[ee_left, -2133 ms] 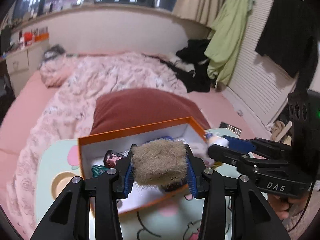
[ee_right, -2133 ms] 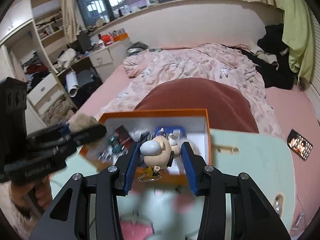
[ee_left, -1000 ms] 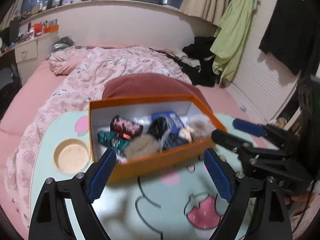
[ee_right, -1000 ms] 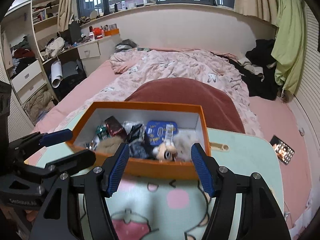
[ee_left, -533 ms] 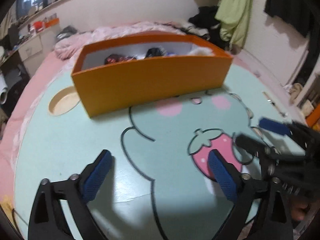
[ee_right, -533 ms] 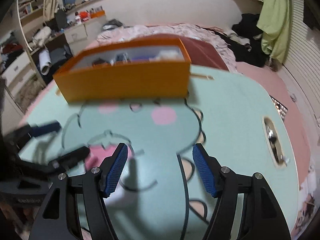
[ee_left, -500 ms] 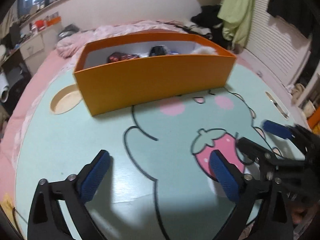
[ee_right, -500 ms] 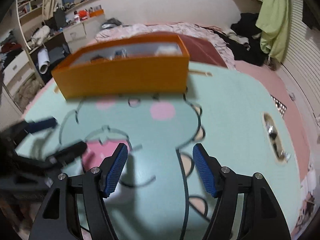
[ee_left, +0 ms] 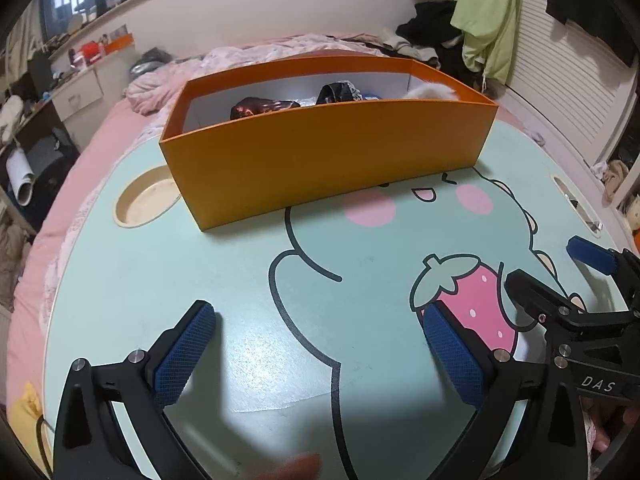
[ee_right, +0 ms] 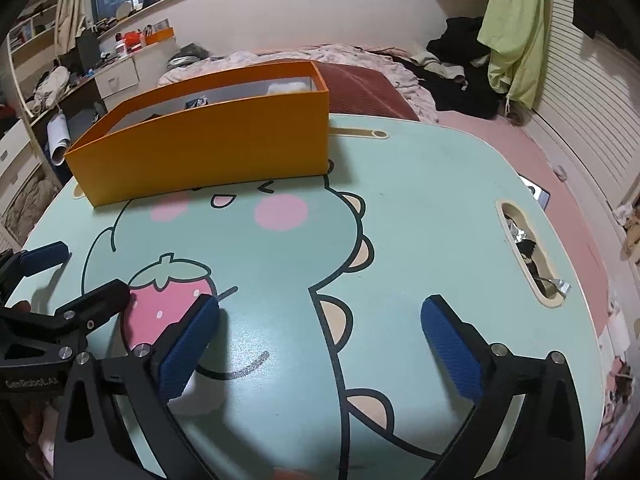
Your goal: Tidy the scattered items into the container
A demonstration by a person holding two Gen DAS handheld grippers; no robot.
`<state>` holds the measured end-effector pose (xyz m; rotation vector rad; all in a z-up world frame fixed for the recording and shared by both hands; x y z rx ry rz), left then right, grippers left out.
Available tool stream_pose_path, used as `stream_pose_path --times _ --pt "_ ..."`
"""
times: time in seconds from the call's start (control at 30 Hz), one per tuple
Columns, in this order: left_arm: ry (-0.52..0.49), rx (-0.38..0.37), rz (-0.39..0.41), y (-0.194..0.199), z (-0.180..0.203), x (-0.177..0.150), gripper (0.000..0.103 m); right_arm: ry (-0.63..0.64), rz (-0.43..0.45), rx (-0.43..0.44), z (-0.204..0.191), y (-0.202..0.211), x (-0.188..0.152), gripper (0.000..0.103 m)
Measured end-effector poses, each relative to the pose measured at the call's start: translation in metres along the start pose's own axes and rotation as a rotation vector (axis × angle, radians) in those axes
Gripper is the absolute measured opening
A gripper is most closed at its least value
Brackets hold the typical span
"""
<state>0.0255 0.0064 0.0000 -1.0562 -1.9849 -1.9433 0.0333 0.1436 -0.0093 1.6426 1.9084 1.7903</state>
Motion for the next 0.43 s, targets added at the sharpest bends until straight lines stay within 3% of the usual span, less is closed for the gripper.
stream_pose_path --times 0.43 --pt "-0.003 -0.002 0.002 0.0004 -0.0016 -0.0003 0.103 0.002 0.0 0.0 -0.001 0.0009 -0.0004 0.103"
Point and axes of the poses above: each gripper's, at about its wrist camera, not at the fingertips, and y roughly against the way its jaws point, z to its right, x to its top, the point moved 1 cm from there along -y, roughly the way its jaws point, and after that the axes turned 14 degrees about -y, right-handed, at the moved point
